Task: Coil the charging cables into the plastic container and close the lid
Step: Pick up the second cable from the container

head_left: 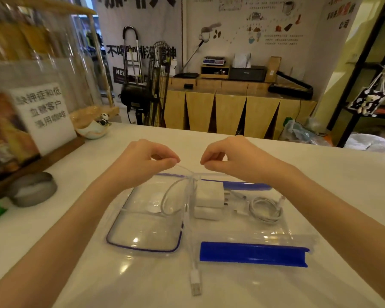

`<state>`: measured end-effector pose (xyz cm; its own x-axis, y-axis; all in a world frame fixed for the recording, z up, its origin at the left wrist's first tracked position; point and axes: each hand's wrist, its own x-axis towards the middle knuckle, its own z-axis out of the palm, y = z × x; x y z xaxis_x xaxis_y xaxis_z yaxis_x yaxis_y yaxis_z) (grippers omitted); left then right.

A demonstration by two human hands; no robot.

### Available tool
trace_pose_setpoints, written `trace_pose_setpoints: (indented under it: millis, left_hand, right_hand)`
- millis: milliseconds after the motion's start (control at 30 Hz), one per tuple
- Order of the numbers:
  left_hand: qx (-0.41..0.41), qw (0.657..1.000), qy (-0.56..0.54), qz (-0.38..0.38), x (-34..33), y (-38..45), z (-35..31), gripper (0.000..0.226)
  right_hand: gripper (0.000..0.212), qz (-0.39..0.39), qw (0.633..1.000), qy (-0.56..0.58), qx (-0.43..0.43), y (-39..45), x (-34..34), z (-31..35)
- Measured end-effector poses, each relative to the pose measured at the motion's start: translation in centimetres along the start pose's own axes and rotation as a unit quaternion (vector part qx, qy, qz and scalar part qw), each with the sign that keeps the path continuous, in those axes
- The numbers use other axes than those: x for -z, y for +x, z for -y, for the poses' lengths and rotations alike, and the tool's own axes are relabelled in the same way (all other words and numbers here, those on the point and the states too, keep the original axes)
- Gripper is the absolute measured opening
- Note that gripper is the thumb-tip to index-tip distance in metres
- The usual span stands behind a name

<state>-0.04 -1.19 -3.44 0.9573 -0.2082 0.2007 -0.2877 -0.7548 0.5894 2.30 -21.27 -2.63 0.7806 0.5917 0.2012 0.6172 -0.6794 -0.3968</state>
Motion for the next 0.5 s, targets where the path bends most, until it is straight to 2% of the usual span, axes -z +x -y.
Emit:
trace_pose_setpoints:
  millis: [167, 233, 333, 400, 500]
  left_hand:
    - [0.077, 0.993, -0.079, 0.043, -0.6, -1.7, 2.2, 0.027]
    - [0.078, 0.990, -0.099, 0.065, -1.0, -2.3, 2.4, 0.021]
    - [0.060, 0.986, -0.133, 0.084, -1.2, -2.8, 2.8, 0.008]
    - [0.053, 0.985, -0.146, 0.081, -1.2, -2.9, 3.0, 0.010]
    - [0.040, 0.988, -0.146, 0.038, -1.1, -2.6, 2.9, 0.012]
  right_hand:
    - [0.034, 0.077, 0.997, -0.003, 0.019, 3.3, -2.3, 1.6]
    - [0.036, 0.113, 0.993, -0.019, 0.032, 3.8, -3.1, 2.1]
    - [0.028, 0.143, 0.987, -0.045, 0.050, 4.0, -4.0, 2.5]
    - [0.023, 0.145, 0.987, -0.045, 0.054, 4.0, -4.3, 2.6]
    - [0.021, 0.104, 0.993, -0.025, 0.056, 4.0, -4.1, 2.6]
